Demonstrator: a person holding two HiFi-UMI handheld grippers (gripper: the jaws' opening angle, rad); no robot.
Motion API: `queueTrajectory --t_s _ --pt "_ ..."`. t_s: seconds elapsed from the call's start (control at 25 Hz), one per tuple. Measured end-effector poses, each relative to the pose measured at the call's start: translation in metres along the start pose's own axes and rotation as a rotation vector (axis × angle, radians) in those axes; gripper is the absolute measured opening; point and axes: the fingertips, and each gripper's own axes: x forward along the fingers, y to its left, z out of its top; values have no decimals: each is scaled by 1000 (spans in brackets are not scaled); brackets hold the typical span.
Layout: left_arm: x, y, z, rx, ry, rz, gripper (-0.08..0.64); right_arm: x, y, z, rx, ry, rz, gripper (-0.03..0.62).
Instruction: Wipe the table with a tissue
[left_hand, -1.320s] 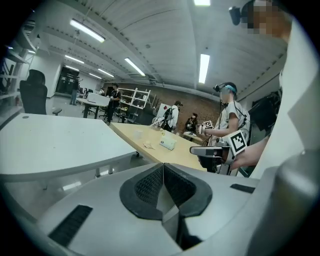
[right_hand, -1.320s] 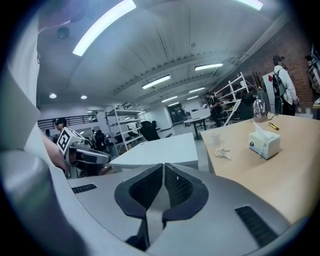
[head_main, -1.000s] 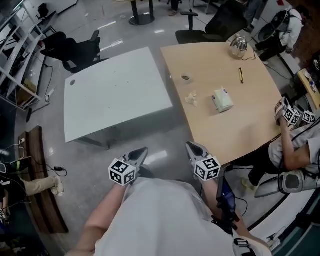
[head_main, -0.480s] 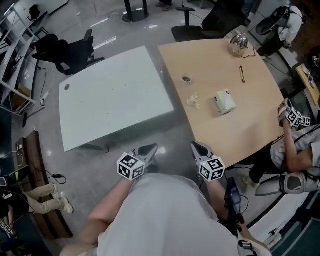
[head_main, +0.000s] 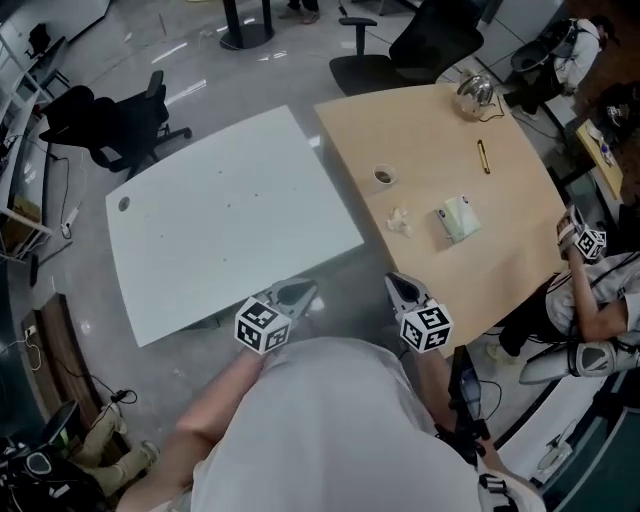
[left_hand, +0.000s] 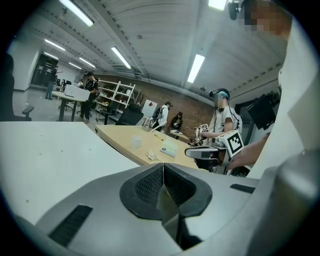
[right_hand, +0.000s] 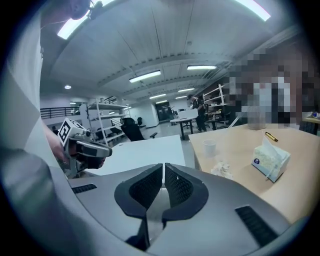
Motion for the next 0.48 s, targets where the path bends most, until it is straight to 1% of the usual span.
queueTrajectory --t_s 0.16,0.48 --pt "-19 28 3 -14 -13 -8 8 18 8 4 -14 27 -37 25" --pt "-25 48 -2 -62 -51 -4 8 33 7 4 -65 101 -47 25"
